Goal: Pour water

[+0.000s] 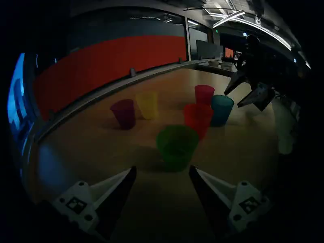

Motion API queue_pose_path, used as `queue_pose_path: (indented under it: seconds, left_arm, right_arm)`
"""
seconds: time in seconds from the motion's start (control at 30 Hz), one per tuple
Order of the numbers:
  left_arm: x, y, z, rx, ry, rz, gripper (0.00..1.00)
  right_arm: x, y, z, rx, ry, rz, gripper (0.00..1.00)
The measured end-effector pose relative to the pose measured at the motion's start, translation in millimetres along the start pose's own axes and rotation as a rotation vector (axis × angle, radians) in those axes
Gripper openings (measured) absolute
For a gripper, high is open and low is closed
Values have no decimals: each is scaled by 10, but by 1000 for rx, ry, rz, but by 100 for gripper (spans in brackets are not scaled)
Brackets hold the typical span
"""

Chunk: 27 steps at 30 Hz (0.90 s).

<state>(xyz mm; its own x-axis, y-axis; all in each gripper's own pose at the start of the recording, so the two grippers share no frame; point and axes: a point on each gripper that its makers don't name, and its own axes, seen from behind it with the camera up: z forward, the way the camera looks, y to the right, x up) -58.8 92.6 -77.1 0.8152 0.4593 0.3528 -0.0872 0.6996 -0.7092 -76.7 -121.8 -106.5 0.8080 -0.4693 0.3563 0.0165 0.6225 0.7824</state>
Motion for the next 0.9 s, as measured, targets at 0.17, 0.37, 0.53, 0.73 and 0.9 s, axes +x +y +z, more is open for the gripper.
queue_pose_path:
  seconds: [0.17, 0.37, 0.53, 0.73, 0.9]
  left_arm:
    - [2, -97, -72, 32, 12, -26, 96]
    - [26, -253, -149, 85, 34, -57, 96]
    - [49, -399, -217, 147, 57, -72, 96]
    - [114, -496, -289, 187, 87, -88, 96]
    - [167, -577, -335, 218, 116, -106, 96]
  right_arm:
    - [-11, 95, -121, -37, 13, 18, 98]
    - [9, 270, -269, -94, 37, 58, 99]
    - [23, 423, -405, -145, 56, 85, 99]
    - [51, 574, -546, -198, 73, 119, 99]
    - [80, 645, -616, -232, 87, 147, 99]
